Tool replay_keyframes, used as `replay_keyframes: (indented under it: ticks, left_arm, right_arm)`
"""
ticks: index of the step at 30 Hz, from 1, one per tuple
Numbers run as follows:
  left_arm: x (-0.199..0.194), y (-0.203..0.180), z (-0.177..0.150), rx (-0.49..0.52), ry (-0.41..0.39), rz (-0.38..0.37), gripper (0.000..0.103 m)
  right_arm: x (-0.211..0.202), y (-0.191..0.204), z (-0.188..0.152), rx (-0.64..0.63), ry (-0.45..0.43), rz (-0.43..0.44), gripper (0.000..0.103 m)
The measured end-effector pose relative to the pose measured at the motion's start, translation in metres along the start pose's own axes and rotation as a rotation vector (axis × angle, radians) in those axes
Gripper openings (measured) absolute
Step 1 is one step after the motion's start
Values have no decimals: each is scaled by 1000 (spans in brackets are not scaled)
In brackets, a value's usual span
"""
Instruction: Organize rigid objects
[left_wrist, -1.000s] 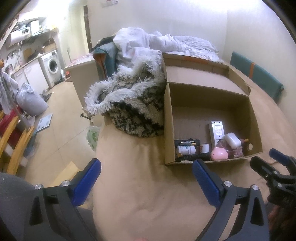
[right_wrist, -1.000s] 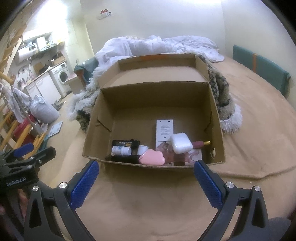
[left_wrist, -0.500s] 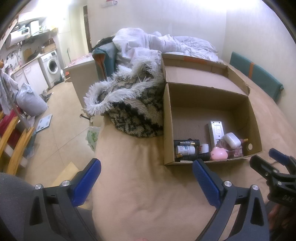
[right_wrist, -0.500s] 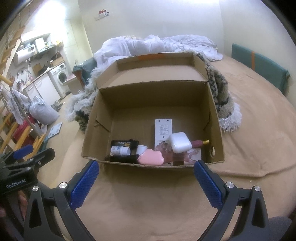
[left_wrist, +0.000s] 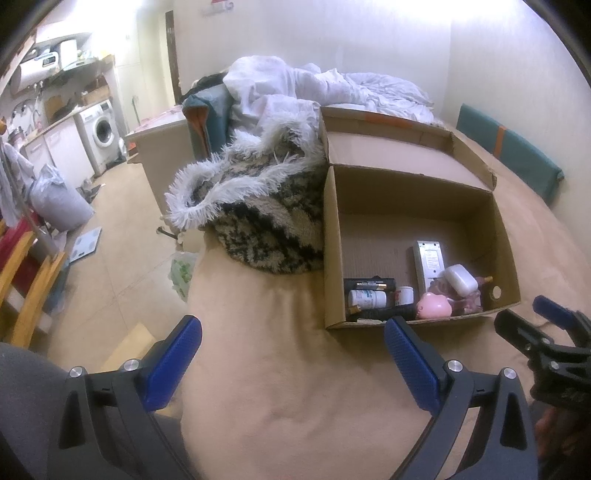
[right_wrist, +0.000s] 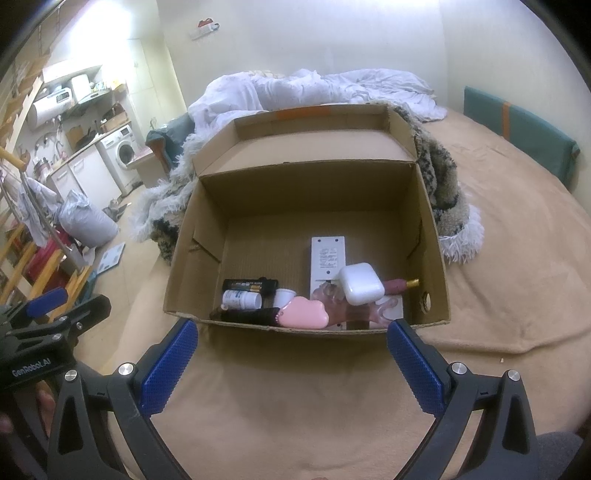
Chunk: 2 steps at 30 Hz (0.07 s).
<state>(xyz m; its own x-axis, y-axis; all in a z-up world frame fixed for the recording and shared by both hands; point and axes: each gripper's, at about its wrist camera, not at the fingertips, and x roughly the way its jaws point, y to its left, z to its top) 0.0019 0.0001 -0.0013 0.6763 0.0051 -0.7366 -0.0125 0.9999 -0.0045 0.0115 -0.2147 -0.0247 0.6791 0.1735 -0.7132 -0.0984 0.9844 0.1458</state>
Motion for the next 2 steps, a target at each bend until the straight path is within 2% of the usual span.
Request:
replay_keyframes:
  ticks: [2]
  left_arm:
    - [0,0,0,1,2,0,99]
  right_arm:
    - [0,0,0,0,1,1,103]
